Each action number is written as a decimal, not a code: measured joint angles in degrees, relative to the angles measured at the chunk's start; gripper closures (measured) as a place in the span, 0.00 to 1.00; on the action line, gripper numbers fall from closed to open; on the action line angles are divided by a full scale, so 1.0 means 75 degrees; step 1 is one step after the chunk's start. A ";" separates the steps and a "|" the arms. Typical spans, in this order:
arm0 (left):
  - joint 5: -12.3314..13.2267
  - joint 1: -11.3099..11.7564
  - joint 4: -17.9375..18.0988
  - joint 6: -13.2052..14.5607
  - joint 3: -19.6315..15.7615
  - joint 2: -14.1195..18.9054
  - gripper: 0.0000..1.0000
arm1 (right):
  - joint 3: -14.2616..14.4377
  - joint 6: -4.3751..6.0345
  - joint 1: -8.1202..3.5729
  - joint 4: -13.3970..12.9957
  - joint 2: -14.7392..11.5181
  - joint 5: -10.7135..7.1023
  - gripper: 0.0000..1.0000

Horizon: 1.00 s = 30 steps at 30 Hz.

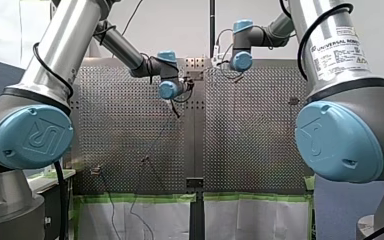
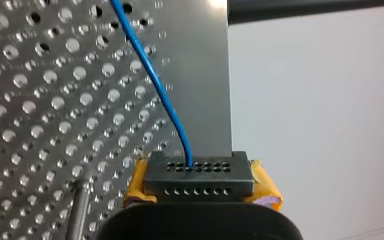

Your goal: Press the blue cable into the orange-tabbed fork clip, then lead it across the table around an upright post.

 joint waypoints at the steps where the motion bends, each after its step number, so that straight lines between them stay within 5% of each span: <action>1: 0.0038 -0.0006 0.0001 -0.0065 0.0024 -0.0001 0.98 | 0.0001 0.0000 -0.0024 0.0006 0.0000 0.0011 1.00; 14: 0.0325 -0.0065 -0.0013 -0.0918 0.0408 -0.0026 0.98 | 0.0002 0.0001 -0.0309 0.0016 0.0006 0.0080 1.00; 30: 0.0582 -0.0173 0.0002 -0.1278 0.0816 -0.0448 0.98 | 0.0001 0.0002 -0.0600 0.0025 0.0008 0.0074 1.00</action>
